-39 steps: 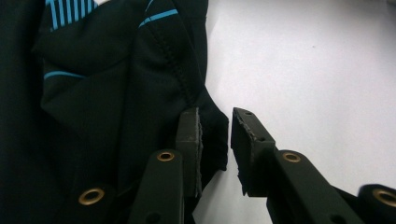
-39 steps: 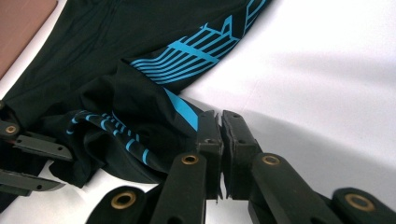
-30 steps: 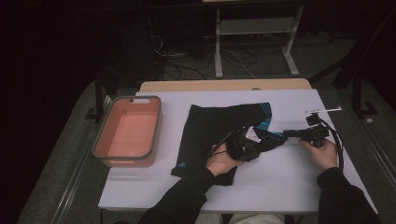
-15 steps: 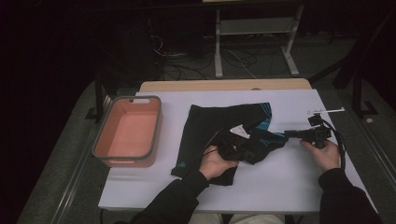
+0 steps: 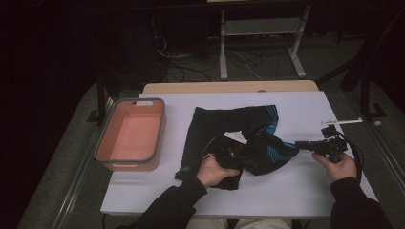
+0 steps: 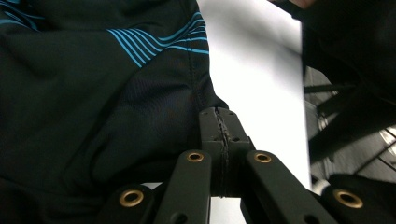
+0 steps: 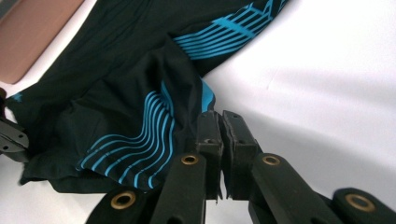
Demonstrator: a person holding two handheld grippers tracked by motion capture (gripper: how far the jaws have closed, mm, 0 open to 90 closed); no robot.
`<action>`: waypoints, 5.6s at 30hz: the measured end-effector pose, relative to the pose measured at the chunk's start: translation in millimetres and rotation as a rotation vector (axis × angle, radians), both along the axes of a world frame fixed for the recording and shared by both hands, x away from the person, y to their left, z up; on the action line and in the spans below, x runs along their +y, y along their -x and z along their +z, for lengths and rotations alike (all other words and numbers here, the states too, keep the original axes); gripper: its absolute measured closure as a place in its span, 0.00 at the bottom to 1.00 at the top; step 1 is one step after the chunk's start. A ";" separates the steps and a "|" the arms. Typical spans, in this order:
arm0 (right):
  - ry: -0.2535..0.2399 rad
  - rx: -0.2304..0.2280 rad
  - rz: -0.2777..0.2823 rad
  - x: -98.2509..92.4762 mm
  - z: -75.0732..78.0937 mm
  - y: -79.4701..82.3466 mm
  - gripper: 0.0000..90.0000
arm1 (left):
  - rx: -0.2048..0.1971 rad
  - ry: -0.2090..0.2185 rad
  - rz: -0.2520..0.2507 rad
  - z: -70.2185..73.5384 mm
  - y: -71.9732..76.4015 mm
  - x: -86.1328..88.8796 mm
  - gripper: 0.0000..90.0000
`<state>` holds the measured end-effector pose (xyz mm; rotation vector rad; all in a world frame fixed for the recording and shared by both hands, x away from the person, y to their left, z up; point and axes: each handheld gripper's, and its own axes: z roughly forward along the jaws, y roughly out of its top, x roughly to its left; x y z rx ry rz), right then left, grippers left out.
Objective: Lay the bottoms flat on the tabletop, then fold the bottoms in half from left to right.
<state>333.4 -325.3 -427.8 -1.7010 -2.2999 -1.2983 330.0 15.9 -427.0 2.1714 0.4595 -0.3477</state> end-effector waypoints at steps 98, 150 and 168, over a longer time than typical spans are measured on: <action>0.141 -0.252 0.173 66.6 51.4 39.8 0.00 | -0.033 0.001 0.241 24.4 16.8 96.1 0.03; 0.193 -0.354 0.368 205.2 84.8 -58.5 0.00 | 0.037 -0.129 0.501 -5.3 51.9 193.6 0.00; 0.129 -0.274 0.383 244.5 63.4 -103.1 0.00 | 0.141 -0.173 0.533 -17.3 55.8 206.4 0.19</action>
